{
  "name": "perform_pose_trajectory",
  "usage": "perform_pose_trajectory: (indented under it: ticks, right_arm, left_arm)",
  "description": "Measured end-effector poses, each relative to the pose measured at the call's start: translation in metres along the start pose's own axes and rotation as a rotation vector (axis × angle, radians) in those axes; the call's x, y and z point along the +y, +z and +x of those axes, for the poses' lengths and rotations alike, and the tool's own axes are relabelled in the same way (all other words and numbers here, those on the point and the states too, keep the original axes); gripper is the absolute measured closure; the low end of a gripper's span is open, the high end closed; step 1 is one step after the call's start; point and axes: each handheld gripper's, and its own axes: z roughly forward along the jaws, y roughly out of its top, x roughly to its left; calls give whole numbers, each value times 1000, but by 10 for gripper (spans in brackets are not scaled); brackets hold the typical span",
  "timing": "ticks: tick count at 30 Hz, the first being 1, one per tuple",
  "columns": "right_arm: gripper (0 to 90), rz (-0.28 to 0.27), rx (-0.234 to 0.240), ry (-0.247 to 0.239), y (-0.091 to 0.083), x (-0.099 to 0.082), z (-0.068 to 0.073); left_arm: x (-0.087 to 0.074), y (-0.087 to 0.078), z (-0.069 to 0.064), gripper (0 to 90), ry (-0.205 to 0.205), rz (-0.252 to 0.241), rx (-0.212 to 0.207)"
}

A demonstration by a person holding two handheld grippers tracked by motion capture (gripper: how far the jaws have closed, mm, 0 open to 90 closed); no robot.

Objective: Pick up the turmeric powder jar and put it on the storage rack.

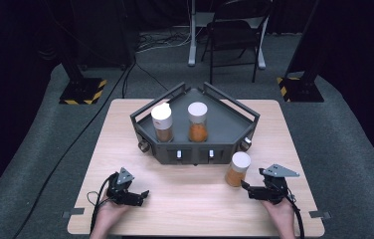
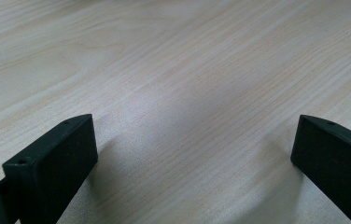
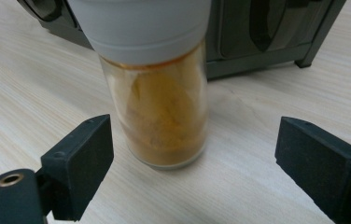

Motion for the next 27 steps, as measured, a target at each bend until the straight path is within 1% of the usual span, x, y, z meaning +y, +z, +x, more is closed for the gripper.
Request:
perform_pose_trajectory:
  ticks: [9,24,27]
  right_arm:
    - [117,-18,11,-3,4,8,4]
    - [124,-41,15,-24,9,26,10]
    - [129,-38,18,-32,12,30,11]
  left_arm:
    - [0,0,0,6,0,0,0]
    - [0,0,0,6,0,0,0]
    - [0,0,0,6,0,0,0]
